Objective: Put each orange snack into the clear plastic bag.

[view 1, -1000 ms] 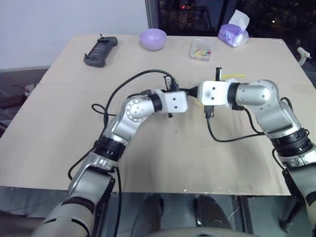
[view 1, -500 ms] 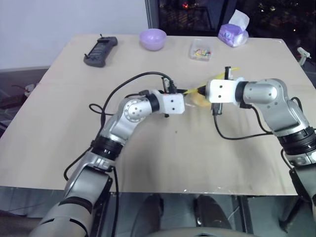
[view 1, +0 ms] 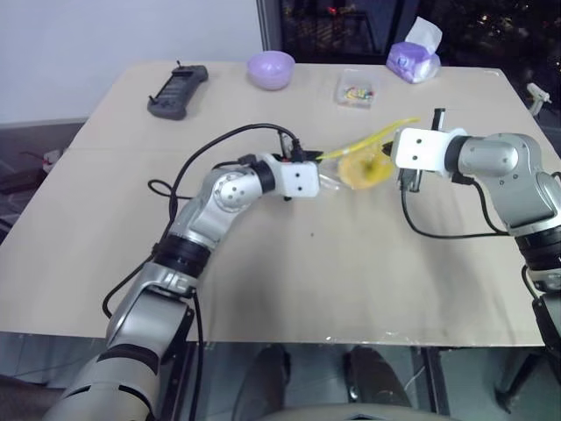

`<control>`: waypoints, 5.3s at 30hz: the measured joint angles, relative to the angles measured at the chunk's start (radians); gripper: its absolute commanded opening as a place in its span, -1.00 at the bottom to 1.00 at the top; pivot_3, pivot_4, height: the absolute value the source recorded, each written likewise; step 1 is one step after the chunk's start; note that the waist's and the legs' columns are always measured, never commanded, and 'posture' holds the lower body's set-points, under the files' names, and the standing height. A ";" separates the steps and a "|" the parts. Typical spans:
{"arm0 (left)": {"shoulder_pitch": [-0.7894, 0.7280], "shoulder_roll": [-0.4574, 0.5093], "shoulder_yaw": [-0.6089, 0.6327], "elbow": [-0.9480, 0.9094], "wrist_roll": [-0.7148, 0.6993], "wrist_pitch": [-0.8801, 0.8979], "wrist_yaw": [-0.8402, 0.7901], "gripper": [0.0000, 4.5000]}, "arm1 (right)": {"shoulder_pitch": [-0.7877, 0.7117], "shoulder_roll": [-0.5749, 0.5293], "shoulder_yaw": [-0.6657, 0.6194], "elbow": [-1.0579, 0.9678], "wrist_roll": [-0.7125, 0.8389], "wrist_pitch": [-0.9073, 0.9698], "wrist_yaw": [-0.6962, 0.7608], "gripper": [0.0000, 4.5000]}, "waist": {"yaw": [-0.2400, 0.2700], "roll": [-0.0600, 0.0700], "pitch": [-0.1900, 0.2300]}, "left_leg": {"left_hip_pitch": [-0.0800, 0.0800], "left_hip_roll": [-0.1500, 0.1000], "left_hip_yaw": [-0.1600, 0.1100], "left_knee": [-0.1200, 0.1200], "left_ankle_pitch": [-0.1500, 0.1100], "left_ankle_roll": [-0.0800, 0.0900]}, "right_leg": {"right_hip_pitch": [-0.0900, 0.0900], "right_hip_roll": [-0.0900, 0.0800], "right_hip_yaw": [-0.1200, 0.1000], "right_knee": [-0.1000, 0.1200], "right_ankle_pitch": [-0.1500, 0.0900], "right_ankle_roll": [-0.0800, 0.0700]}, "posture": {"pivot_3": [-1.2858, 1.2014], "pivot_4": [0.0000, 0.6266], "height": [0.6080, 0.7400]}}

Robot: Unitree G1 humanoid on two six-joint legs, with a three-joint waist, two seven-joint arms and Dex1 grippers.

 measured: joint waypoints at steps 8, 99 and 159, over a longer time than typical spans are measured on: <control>-0.009 -0.011 0.000 0.000 0.000 -0.006 0.005 -1.00 | 0.002 0.065 -0.007 -0.153 0.069 0.035 0.037 -0.67 | 0.000 0.000 0.000 | 0.000 0.000 0.000 0.000 0.000 0.000 | 0.000 0.000 0.000 0.000 0.000 0.000 | 0.03 -0.52 1.00; 0.005 -0.059 0.019 -0.049 -0.104 0.104 -0.058 -1.00 | -0.024 0.099 0.041 -0.030 -0.109 -0.129 -0.080 -0.67 | -0.001 0.000 0.000 | 0.000 0.000 0.000 0.000 0.000 0.000 | 0.000 0.000 0.000 0.000 0.000 0.000 | 0.03 -0.52 1.00; -0.254 -0.108 0.063 0.237 -0.087 0.071 0.188 -1.00 | -0.105 -0.053 -0.078 0.090 -0.113 -0.040 -0.312 -0.98 | 0.000 0.000 0.000 | -0.001 0.000 0.001 -0.002 0.000 0.000 | -0.001 -0.001 0.000 -0.002 0.000 0.000 | 0.03 -0.52 1.00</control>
